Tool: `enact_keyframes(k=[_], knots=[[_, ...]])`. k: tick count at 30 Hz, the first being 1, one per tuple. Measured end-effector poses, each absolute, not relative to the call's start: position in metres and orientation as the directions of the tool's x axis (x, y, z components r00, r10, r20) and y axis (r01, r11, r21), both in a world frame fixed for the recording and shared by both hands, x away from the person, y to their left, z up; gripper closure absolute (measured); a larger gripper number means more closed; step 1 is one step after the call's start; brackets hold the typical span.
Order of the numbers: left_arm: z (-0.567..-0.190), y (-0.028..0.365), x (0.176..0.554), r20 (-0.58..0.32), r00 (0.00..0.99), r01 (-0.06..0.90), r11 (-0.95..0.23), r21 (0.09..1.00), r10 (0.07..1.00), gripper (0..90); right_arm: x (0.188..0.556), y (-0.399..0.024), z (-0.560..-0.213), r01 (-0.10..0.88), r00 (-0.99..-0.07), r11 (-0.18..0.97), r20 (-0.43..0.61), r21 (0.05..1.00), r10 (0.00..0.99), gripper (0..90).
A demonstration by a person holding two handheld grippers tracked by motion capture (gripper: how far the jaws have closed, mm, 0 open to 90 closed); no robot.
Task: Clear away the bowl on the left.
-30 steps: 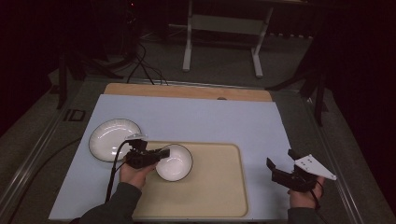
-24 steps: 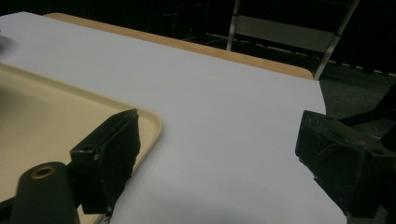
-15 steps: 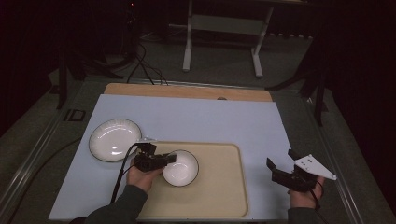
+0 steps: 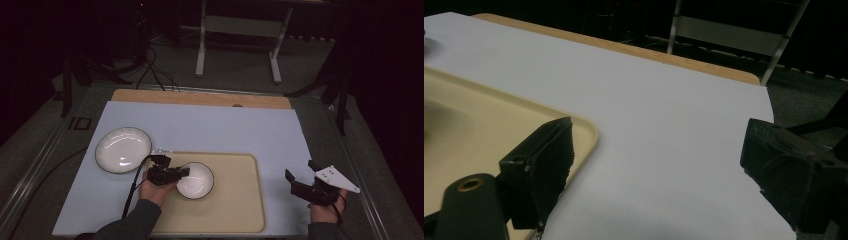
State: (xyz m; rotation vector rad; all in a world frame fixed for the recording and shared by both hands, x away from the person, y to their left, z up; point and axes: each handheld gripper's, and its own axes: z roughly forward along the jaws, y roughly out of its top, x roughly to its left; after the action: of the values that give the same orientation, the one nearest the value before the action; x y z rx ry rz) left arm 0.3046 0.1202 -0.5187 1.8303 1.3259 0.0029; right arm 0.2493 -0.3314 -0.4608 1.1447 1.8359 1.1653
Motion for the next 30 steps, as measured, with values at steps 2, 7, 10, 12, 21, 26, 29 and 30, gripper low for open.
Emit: enact_keyframes(k=[2, 7, 10, 12, 21, 26, 29, 30], knots=[[-0.518, 0.122, 0.306, -0.457, 0.432, 0.78, -0.069, 0.622, 0.778, 70.8, 0.249, -0.331, -0.461, 0.319, -0.39, 0.216, -0.08, 0.923, 0.918, 13.6], [-0.513, 0.122, 0.306, -0.418, 0.438, 0.766, -0.087, 0.637, 0.796, 59.2, 0.249, -0.332, -0.461, 0.318, -0.39, 0.217, -0.081, 0.923, 0.917, 13.6], [-0.508, 0.123, 0.305, -0.397, 0.446, 0.753, -0.095, 0.651, 0.802, 54.8, 0.249, -0.332, -0.461, 0.317, -0.39, 0.217, -0.082, 0.923, 0.917, 13.6], [-0.505, 0.126, 0.304, -0.387, 0.446, 0.745, -0.095, 0.661, 0.807, 52.9, 0.249, -0.332, -0.461, 0.317, -0.39, 0.216, -0.081, 0.923, 0.917, 13.6], [-0.494, 0.141, 0.303, -0.384, 0.439, 0.704, -0.046, 0.708, 0.813, 50.2, 0.249, -0.332, -0.461, 0.316, -0.391, 0.216, -0.081, 0.924, 0.917, 13.6], [-0.487, 0.154, 0.302, -0.392, 0.431, 0.686, -0.013, 0.728, 0.813, 49.5, 0.249, -0.332, -0.461, 0.316, -0.391, 0.216, -0.08, 0.924, 0.917, 13.6], [-0.482, 0.163, 0.302, -0.392, 0.418, 0.675, 0.009, 0.738, 0.82, 49.1, 0.249, -0.332, -0.461, 0.316, -0.391, 0.215, -0.08, 0.924, 0.917, 13.6], [-0.481, 0.167, 0.302, -0.392, 0.414, 0.672, 0.015, 0.741, 0.821, 49.0, 0.249, -0.332, -0.461, 0.316, -0.392, 0.216, -0.08, 0.924, 0.917, 13.6]])
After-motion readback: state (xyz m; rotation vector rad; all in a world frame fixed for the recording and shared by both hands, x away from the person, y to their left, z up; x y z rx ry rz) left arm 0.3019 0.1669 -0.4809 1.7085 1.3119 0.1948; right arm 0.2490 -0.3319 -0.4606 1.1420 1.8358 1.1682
